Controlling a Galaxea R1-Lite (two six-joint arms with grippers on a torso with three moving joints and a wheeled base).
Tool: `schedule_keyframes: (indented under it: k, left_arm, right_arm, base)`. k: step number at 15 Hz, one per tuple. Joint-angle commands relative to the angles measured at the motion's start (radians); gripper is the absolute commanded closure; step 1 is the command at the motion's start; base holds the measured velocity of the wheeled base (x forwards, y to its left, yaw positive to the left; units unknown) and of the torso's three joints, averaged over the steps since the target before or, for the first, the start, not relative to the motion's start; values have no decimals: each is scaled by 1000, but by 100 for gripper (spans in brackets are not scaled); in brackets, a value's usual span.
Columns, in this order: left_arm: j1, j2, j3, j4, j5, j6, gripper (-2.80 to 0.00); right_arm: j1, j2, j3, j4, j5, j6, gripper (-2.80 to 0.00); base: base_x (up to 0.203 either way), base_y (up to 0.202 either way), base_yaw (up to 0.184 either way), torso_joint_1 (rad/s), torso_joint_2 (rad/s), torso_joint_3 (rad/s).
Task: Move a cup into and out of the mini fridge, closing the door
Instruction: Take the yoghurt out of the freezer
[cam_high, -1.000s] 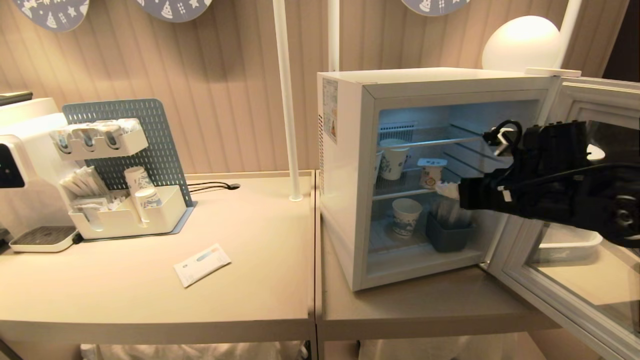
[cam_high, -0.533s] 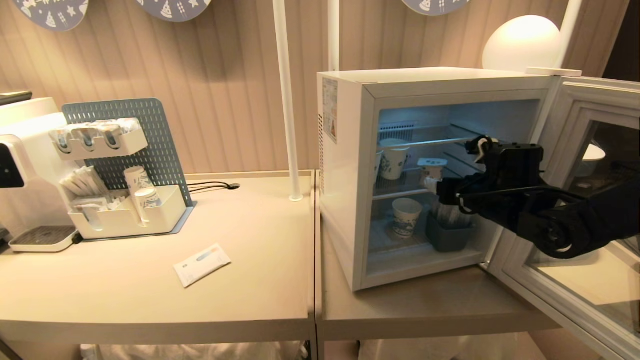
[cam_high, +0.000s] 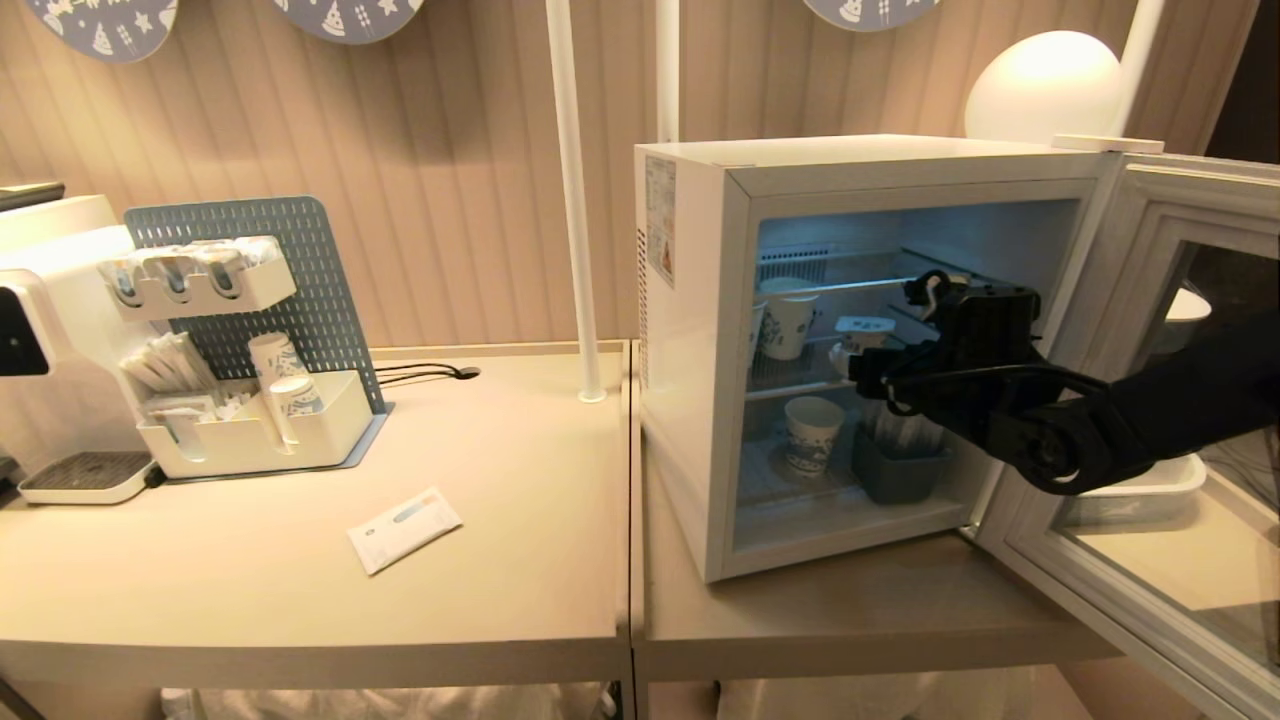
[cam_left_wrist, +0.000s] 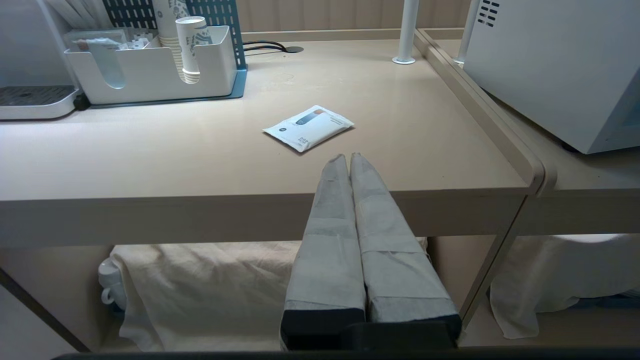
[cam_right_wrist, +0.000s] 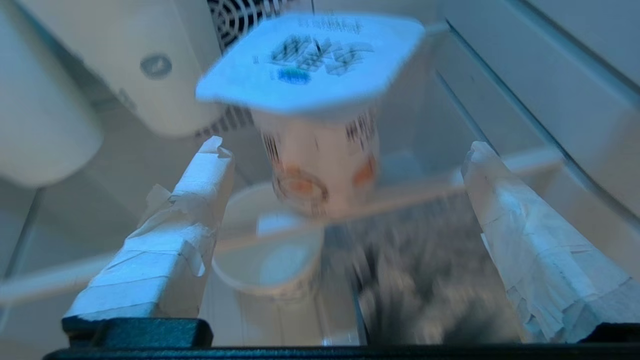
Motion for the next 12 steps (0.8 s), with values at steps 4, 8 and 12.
schedule_keyframes:
  k: [4,8,12]
  left_arm:
    - [0,2,0,0,0,0,0]
    - [0,0,0,0,0,0,0]
    - [0,2,0,0,0,0,0]
  right_arm:
    - [-1,80,-114,27,-5,-2,-280]
    - [-4,130,-185,56,-5,-2,-280]
    - [-10,118,-178,66,-5,-2,0]
  base:
    - [0,0,0,0,0,0]
    - [0,0,0,0,0,0]
    - [0,0,0,0,0,0]
